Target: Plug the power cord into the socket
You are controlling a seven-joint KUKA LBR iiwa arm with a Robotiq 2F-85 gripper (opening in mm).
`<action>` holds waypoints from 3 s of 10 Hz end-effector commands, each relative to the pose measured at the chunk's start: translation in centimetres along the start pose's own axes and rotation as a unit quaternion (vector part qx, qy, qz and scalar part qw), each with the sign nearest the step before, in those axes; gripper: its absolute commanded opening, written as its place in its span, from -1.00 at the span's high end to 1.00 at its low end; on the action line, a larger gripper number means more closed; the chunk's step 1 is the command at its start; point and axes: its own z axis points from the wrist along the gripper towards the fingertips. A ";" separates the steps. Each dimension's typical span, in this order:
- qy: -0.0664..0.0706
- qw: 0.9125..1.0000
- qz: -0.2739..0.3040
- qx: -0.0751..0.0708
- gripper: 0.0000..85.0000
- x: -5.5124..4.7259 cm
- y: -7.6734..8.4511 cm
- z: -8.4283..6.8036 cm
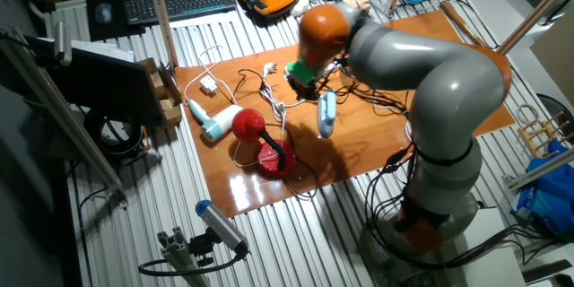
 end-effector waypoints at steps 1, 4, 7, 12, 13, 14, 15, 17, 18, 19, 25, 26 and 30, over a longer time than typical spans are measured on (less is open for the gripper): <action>0.008 1.000 -0.002 -0.006 1.00 0.1 0.2 0.4; 0.022 1.000 -0.011 -0.012 0.60 0.1 0.3 0.5; 0.021 0.999 0.037 -0.022 1.00 -0.1 0.6 1.2; 0.002 0.989 0.140 -0.049 0.60 -0.3 1.5 2.5; 0.003 0.988 0.148 -0.052 0.60 -0.3 1.8 2.7; 0.001 0.988 0.148 -0.052 0.60 -0.3 1.9 2.9; 0.000 0.988 0.147 -0.050 0.60 -0.3 2.0 3.0; -0.008 0.986 0.158 -0.046 0.60 -0.2 2.1 3.5; -0.009 0.986 0.160 -0.044 0.20 -0.1 2.3 3.8; -0.009 0.986 0.163 -0.044 0.20 -0.1 2.3 3.9; -0.005 0.982 0.186 -0.045 0.20 -0.2 2.6 4.6; -0.003 0.981 0.188 -0.045 0.20 -0.2 2.6 5.0; 0.001 0.980 0.192 -0.044 -0.20 -0.3 2.6 5.9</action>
